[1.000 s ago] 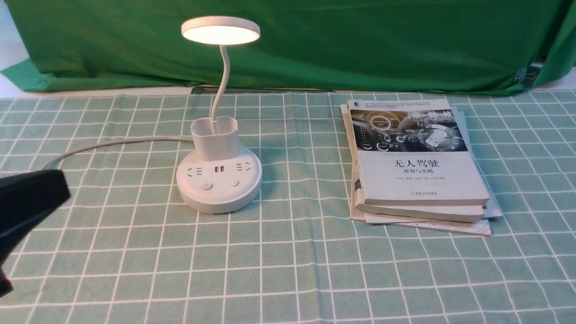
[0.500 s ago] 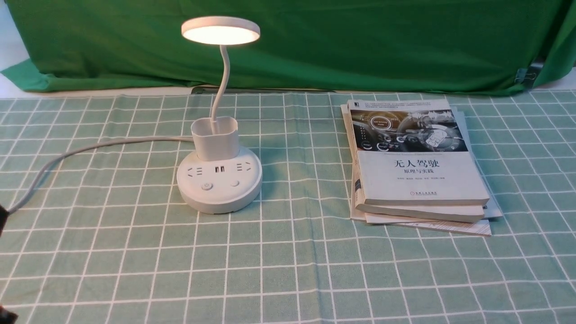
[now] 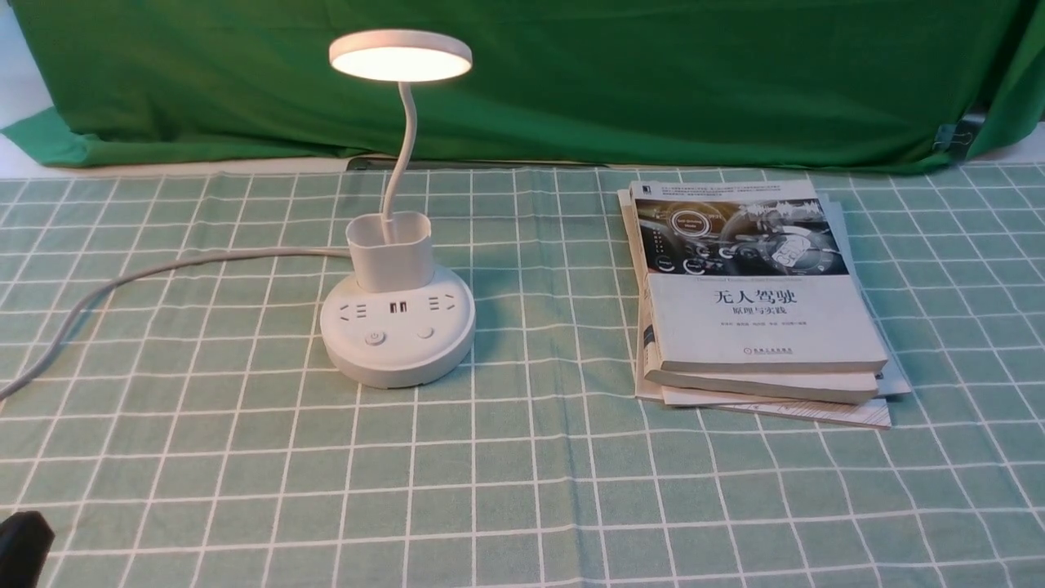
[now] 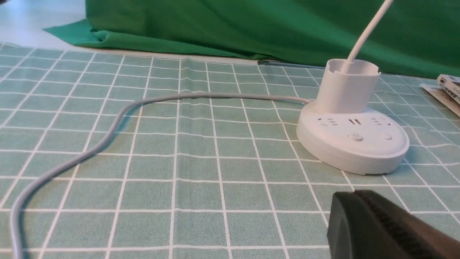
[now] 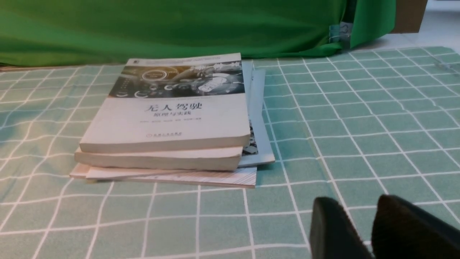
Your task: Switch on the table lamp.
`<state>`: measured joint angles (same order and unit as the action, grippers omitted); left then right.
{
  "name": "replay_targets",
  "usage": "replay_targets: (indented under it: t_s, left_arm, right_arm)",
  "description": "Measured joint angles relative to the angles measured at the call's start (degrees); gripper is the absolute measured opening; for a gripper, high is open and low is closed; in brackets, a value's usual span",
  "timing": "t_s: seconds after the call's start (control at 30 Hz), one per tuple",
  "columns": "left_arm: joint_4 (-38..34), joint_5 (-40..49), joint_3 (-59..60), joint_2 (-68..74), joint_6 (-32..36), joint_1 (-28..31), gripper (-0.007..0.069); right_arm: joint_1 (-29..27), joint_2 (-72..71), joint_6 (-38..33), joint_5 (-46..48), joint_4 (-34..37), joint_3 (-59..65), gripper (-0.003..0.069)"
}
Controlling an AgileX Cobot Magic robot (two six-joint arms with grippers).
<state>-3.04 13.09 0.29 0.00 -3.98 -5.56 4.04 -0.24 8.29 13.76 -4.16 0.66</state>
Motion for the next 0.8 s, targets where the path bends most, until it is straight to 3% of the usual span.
replay_targets:
  t_s: [0.8]
  left_arm:
    - [-0.25, 0.00, 0.00, -0.14, 0.84, 0.00, 0.0001]
  right_arm:
    - [0.00, 0.00, 0.41, 0.00, 0.00, 0.00, 0.0241]
